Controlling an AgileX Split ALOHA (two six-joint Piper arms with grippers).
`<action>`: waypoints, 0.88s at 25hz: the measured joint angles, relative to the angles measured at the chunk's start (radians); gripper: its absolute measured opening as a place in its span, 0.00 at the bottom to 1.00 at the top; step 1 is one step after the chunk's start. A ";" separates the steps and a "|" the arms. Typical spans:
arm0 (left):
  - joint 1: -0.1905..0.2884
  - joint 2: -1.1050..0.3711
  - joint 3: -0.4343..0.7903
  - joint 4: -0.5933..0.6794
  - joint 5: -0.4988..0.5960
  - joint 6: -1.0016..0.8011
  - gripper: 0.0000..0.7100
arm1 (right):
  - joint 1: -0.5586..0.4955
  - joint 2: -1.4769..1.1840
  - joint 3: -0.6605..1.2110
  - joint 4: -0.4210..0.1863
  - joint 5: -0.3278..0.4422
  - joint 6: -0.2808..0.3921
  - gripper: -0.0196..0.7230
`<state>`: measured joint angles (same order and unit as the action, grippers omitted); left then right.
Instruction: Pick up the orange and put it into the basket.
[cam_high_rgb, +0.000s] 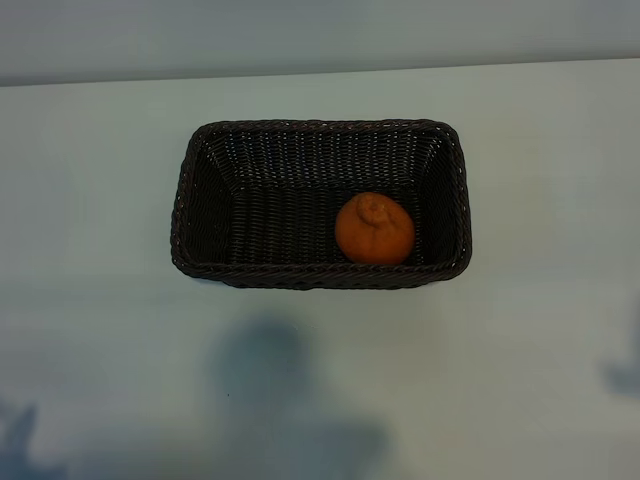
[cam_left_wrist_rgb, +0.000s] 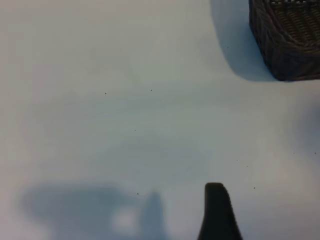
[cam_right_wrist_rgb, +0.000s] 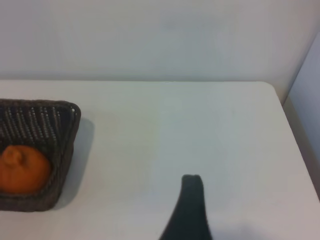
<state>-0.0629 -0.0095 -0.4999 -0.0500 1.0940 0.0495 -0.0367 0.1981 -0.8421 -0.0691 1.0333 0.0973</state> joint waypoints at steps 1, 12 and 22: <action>0.000 0.000 0.000 0.000 0.000 0.000 0.68 | 0.000 -0.023 0.013 0.000 0.000 0.003 0.83; 0.000 0.000 0.000 0.000 0.000 0.000 0.68 | 0.000 -0.207 0.118 0.000 -0.008 0.017 0.83; 0.000 0.000 0.000 0.000 0.000 -0.001 0.68 | 0.000 -0.207 0.220 0.017 0.026 0.021 0.79</action>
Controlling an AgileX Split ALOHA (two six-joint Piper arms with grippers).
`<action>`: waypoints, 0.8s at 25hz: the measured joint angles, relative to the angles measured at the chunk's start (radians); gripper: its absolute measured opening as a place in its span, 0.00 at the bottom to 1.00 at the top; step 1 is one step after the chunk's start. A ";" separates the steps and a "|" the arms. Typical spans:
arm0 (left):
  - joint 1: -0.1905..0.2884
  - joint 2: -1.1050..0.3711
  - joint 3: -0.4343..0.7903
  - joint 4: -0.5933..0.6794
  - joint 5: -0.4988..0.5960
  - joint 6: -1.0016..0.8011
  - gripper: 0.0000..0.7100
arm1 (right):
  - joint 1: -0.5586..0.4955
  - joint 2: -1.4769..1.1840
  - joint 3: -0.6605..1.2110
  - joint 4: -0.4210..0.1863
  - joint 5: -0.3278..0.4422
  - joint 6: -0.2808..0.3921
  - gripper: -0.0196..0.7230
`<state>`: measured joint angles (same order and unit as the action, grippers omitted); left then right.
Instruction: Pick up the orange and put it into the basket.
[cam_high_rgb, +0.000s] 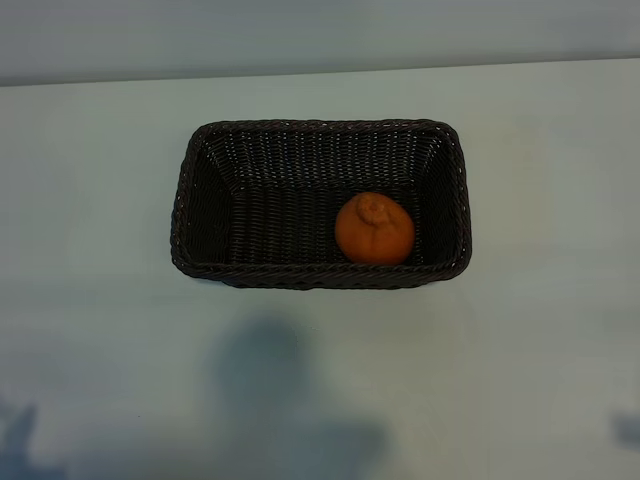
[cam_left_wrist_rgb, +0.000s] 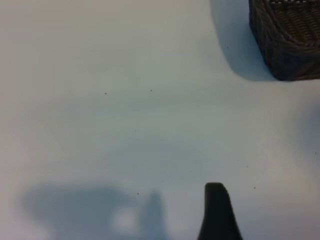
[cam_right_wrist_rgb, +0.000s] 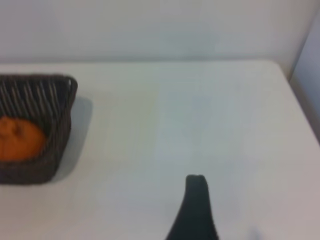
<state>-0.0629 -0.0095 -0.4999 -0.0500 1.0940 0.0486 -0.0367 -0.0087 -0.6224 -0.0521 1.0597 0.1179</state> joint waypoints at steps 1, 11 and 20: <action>0.000 0.000 0.000 0.000 0.000 0.000 0.68 | 0.000 0.000 0.015 0.011 0.003 0.000 0.79; 0.000 0.000 0.000 0.000 0.000 0.000 0.68 | 0.000 0.000 0.036 0.052 0.033 -0.077 0.79; 0.000 0.000 0.000 0.000 0.000 -0.002 0.68 | 0.000 0.000 0.039 0.046 0.049 -0.079 0.79</action>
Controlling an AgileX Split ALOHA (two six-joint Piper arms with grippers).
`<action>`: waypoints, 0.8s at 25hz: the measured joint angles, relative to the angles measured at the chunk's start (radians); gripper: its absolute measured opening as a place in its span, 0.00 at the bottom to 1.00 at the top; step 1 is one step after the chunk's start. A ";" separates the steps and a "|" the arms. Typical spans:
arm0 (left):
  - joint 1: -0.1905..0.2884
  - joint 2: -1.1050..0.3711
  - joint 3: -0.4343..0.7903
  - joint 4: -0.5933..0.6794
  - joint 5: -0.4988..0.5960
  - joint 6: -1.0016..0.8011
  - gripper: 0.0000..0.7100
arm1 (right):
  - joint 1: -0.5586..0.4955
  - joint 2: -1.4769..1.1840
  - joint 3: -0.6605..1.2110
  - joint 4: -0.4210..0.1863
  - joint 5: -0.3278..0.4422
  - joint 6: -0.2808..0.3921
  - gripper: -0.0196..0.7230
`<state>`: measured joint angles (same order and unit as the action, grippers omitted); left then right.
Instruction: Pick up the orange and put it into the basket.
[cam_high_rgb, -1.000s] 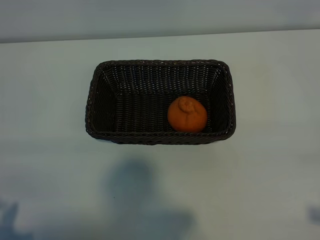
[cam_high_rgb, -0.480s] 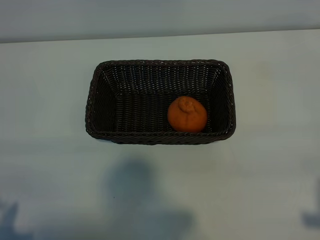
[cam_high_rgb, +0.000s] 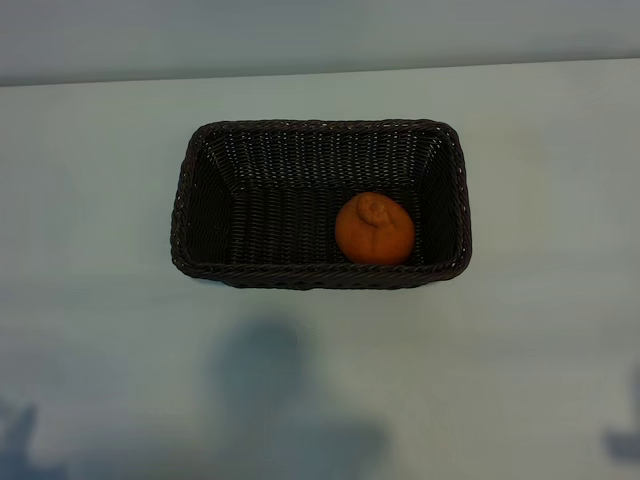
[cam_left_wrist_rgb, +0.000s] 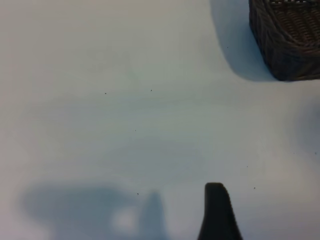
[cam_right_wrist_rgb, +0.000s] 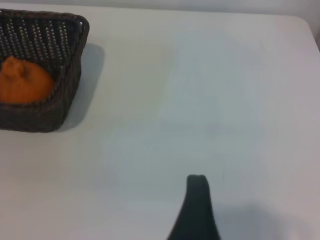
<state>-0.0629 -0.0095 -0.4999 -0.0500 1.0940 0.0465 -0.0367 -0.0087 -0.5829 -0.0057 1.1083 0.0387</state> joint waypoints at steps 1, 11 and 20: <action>0.000 0.000 0.000 0.000 0.000 0.000 0.68 | 0.000 0.000 0.009 0.000 0.000 0.000 0.79; 0.000 0.000 0.000 0.000 0.000 0.000 0.68 | 0.000 0.000 0.078 -0.005 -0.014 -0.003 0.79; 0.000 0.000 0.000 0.000 0.000 0.000 0.68 | 0.000 0.000 0.094 -0.012 -0.031 0.023 0.78</action>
